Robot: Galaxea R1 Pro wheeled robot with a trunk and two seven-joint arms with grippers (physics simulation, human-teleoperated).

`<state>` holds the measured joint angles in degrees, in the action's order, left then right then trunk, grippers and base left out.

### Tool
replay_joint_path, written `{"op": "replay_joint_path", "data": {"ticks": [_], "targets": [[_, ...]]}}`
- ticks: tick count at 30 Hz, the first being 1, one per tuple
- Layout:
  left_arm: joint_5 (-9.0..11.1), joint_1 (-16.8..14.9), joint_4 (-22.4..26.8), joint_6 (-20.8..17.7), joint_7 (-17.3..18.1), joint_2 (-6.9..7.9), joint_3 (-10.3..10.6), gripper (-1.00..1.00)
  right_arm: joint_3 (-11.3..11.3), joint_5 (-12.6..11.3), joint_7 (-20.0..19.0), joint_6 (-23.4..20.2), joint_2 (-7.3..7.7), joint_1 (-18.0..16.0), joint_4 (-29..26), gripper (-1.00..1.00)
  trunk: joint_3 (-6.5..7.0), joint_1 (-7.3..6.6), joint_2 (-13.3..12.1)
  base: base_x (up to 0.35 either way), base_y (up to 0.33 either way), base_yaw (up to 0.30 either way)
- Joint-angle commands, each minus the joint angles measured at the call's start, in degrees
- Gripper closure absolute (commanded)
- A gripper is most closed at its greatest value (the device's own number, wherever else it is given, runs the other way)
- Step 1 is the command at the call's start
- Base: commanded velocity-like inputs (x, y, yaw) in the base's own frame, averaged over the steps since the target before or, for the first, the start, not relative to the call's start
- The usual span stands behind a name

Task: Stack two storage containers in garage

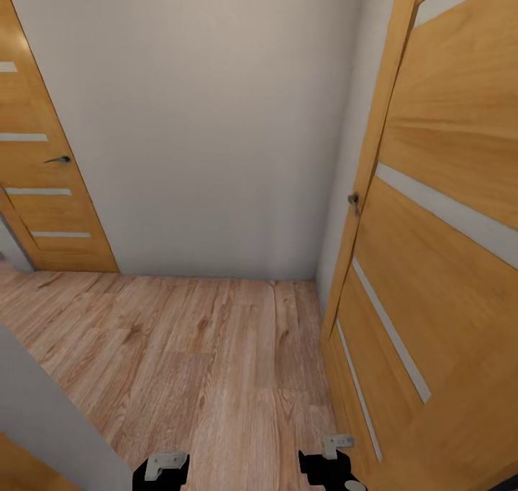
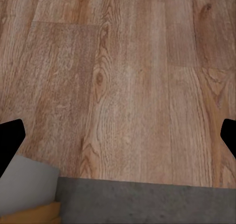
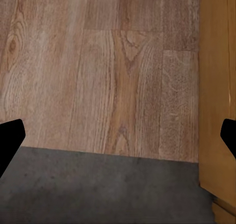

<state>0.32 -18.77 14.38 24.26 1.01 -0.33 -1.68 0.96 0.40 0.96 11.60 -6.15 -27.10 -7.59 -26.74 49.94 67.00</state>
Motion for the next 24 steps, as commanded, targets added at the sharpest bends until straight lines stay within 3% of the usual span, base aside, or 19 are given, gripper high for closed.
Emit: {"op": "replay_joint_path", "data": {"ticks": [1, 24], "targets": [[0.03, -0.04, -0.05, 0.18, 0.09, -0.02, -0.17, -1.00, 0.09, 0.04, 0.10, 0.18, 0.00, -0.02, 0.05, -1.00, -0.06, 0.00, 0.03, 0.004, -0.001, 0.061], [0.03, -0.04, -0.05, 0.18, 0.10, -0.02, -0.17, -1.00, 0.09, 0.04, 0.10, 0.18, 0.00, -0.02, 0.07, -1.00, -0.32, 0.00, 0.03, 0.000, 0.000, 0.062]]}}
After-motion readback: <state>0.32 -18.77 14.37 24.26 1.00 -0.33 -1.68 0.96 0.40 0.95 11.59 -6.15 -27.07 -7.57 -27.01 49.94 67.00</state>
